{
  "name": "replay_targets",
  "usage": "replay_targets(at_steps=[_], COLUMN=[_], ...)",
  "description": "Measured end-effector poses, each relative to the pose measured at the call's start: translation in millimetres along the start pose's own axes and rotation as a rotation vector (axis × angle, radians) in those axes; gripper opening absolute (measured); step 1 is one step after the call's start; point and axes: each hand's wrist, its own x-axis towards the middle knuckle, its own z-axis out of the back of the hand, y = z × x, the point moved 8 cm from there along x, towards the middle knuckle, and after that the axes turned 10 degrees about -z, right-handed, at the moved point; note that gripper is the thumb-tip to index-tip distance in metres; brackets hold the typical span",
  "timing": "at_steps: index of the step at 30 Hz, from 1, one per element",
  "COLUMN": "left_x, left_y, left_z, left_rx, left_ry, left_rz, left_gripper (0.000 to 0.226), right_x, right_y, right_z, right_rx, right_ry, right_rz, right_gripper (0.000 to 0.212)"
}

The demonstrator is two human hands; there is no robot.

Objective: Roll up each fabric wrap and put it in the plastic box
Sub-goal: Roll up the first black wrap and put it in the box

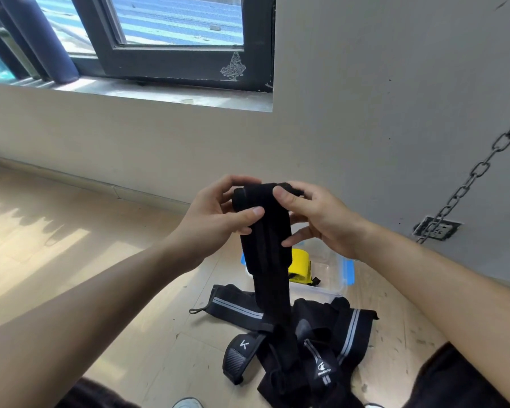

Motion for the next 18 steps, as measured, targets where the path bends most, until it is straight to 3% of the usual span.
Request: replay_targets(at_steps=[4,9,14,18], left_x=[0.8,-2.8,-4.2,-4.5], left_y=[2.5,13.5,12.6,10.8], left_z=[0.0,-7.1,-7.2,-1.2], left_rx=[-0.019,-0.058,-0.053,-0.003], left_ry=[0.008,0.105,0.071,0.040], left_rz=[0.021,0.184,0.213,0.149], left_gripper=[0.045,0.047,0.047,0.032], right_x=[-2.6,-5.3,-5.1,-3.6], right_y=[3.8,6.4,6.5,6.0], right_z=[4.5,7.3,4.7,-0.1], right_rx=[0.025,0.055,0.041,0.014], right_ry=[-0.041,-0.086,-0.094,-0.043], right_rz=[0.066,0.138,0.189,0.174], right_gripper=[0.037,0.030,0.038,0.047])
